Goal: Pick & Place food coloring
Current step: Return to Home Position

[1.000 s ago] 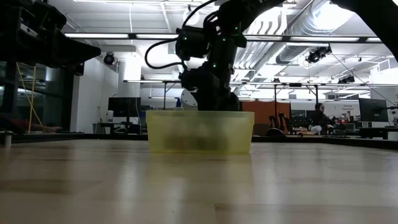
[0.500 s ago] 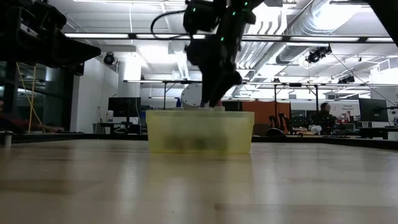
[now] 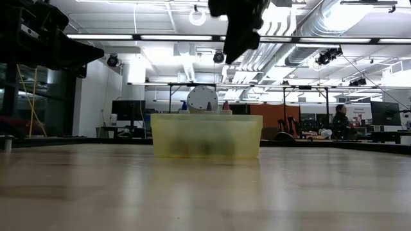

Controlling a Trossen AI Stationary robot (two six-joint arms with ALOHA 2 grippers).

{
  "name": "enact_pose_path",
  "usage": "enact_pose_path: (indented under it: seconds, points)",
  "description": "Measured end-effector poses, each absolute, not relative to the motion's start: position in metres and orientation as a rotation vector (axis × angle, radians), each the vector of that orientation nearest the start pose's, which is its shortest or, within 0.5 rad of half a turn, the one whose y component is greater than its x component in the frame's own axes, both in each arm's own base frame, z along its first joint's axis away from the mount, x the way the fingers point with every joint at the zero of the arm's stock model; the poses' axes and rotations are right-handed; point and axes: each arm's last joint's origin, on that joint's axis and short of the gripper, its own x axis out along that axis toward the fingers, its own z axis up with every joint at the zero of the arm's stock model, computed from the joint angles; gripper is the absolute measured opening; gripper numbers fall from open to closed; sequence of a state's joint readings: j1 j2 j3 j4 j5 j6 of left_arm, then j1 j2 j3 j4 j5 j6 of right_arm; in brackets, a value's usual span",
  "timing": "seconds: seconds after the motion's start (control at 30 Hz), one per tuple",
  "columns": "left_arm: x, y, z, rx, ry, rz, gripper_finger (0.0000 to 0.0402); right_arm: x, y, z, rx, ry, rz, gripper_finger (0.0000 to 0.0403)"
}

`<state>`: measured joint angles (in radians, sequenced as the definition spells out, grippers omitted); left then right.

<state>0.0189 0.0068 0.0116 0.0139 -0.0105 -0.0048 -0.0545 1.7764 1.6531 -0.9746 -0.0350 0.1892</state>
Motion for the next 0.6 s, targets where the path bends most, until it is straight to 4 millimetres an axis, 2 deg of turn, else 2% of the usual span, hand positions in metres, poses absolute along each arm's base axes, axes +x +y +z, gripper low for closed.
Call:
enact_pose_path:
  seconds: [0.1, 0.27, 0.47, 0.6]
  points:
    - [0.097, 0.002, 0.168, -0.005, -0.019, 0.029, 0.0000, 0.360, -0.010, 0.315, 0.193, 1.082, -0.092, 0.0161]
    - [0.097, 0.002, 0.168, -0.005, -0.019, 0.030, 0.0000, 0.350, 0.001, 0.320, 0.149, 1.076, -0.050, 0.0102]
    - [0.097, 0.002, 0.168, -0.005, -0.019, 0.030, 0.0000, 0.319, 0.014, 0.292, 0.196, 0.950, 0.037, 0.0013]
    - [0.097, 0.002, 0.168, -0.005, -0.019, 0.029, 0.0000, 0.290, 0.017, 0.275, 0.249, 0.832, 0.067, 0.0012]
